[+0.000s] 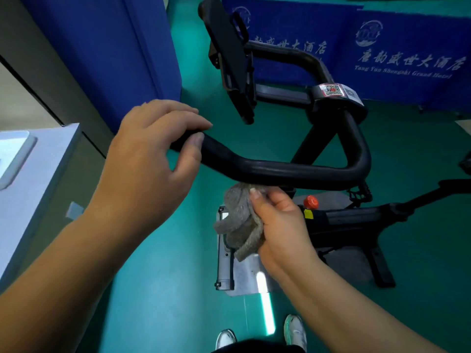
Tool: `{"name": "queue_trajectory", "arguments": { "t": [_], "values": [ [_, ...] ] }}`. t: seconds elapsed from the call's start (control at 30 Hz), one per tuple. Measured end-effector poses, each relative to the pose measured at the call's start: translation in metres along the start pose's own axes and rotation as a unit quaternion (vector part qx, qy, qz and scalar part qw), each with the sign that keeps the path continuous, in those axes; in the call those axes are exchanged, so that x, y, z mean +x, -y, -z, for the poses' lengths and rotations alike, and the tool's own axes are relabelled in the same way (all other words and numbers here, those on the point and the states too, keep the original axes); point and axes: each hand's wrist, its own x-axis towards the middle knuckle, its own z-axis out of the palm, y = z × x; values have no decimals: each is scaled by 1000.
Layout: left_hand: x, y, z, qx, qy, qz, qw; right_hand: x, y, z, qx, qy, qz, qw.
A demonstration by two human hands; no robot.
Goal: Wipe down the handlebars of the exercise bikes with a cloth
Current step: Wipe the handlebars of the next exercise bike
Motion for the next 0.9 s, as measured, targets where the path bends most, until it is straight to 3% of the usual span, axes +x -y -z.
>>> {"name": "queue_trajectory", "arguments": {
  "t": [0.13, 0.23, 0.5, 0.77, 0.9],
  "values": [
    [3, -2, -3, -23, 18, 8, 1000, 4, -14, -34, -32, 44, -28, 998],
    [2, -1, -3, -24, 32, 3, 999, 4, -18, -55, 23, 69, -28, 997],
    [1, 4, 2, -26, 58, -8, 998, 2, -12, -17, 44, 43, -37, 997],
    [1, 4, 3, -29, 45, -5, 999, 4, -16, -71, 163, 155, -88, 970],
    [0, 2, 2, -7, 44, -13, 999, 3, -12, -54, 120, 123, -83, 982]
  ]
}}
